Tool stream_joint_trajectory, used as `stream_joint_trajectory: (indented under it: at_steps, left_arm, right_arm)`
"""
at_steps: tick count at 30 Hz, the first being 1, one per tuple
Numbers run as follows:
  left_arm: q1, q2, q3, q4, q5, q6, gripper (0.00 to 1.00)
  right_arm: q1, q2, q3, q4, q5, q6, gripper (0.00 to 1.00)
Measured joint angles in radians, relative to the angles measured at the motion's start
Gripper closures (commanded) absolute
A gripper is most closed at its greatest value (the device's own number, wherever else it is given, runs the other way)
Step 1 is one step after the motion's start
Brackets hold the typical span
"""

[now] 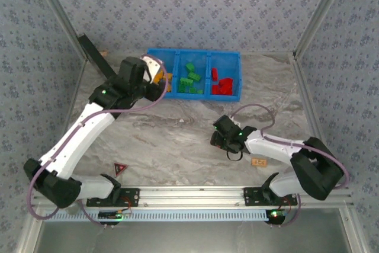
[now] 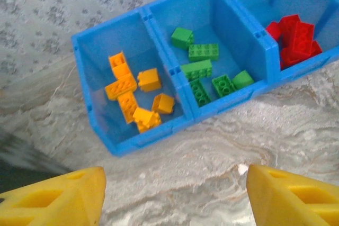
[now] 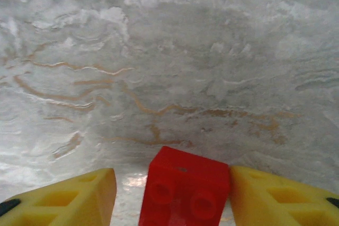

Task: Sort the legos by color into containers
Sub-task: Pick up the lego from the bottom-center of the table, then place the lego in the container.

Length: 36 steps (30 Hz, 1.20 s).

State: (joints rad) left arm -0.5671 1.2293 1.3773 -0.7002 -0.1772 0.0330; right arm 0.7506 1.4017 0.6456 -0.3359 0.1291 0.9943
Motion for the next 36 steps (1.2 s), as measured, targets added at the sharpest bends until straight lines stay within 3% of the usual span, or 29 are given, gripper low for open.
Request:
stream_joint_trajectory:
  at_steps: [9,15,25,29,36]
  left_arm:
    - [0.017,-0.146,-0.107,-0.121,-0.029,-0.020,0.26]
    - [0.038,-0.228,-0.191,-0.195,-0.024,-0.063,0.24]
    - [0.057,-0.473,-0.395,-0.171,0.004,-0.220,0.18]
    - [0.060,-0.502,-0.437,-0.154,0.000,-0.265,0.17]
    - [0.063,-0.491,-0.437,-0.135,-0.005,-0.290,0.17]
  right_arm:
    - [0.026,0.096,0.098,-0.135,0.058,-0.041,0.67]
    - [0.013,0.128,0.161,-0.211,0.058,-0.147,0.74]
    - [-0.242,0.139,0.547,-0.300,0.105,-0.571,0.75]
    - [-0.311,0.252,0.761,-0.233,0.126,-0.709,0.75]
    - [-0.371,0.589,1.058,-0.182,0.128,-0.858,0.76]
